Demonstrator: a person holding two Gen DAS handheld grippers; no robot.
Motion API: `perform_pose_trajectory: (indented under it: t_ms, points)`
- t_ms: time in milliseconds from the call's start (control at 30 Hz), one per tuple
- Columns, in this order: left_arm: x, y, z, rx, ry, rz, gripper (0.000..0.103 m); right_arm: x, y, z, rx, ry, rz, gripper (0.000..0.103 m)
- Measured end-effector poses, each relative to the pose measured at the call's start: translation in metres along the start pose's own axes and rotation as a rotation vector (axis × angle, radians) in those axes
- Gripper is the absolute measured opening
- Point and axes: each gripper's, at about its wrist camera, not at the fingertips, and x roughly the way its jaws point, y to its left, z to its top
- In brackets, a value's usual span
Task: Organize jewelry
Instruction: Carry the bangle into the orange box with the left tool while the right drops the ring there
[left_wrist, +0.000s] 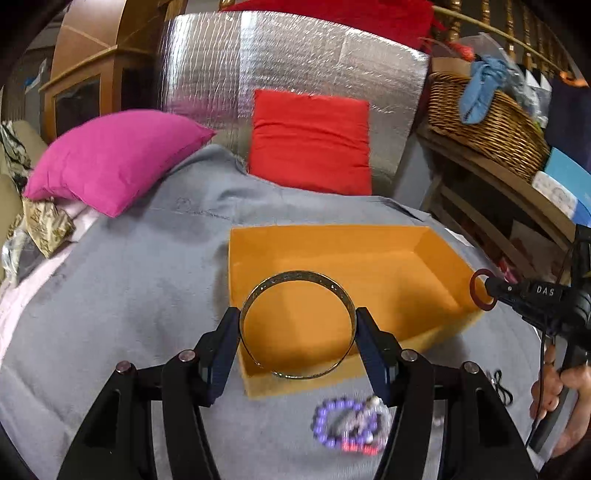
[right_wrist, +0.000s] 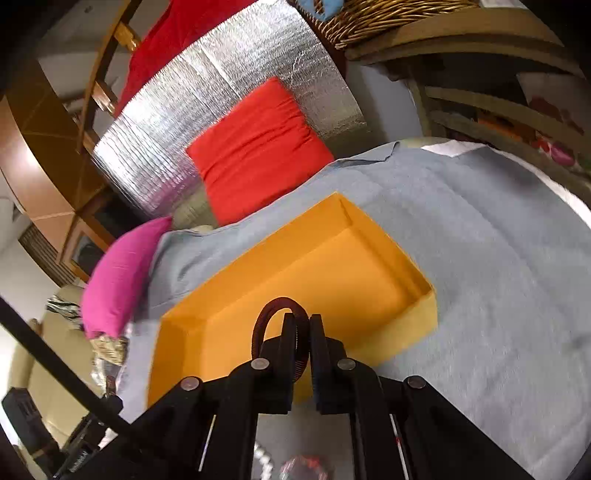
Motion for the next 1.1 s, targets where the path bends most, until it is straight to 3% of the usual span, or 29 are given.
perform_pose_trajectory:
  t_ms: [200,400,533,733,933,1100]
  points:
    - [0.034,0.001,-0.009,-0.002,0.077,0.041,0.064,0.038,-0.004,0.007,-0.047,0.068,-0.100,0.008]
    - [0.044,-0.003,-0.017,0.019,0.117,0.067,0.064,0.046,-0.009,0.003,-0.091,0.148,-0.158,0.010]
    - [0.045,-0.006,-0.019,0.059,0.128,0.083,0.064,0.046,0.000,-0.002,-0.174,0.263,-0.224,0.011]
    - [0.037,-0.001,-0.017,0.056,0.131,0.093,0.064,0.032,0.003,-0.007,-0.136,0.388,-0.192,0.012]
    - [0.028,-0.002,-0.017,0.050,0.129,0.091,0.064,-0.001,-0.014,0.006,-0.091,0.216,-0.152,0.018]
    - [-0.009,-0.009,-0.018,0.092,0.070,0.101,0.069,-0.053,-0.043,-0.002,-0.034,0.124,-0.139,0.023]
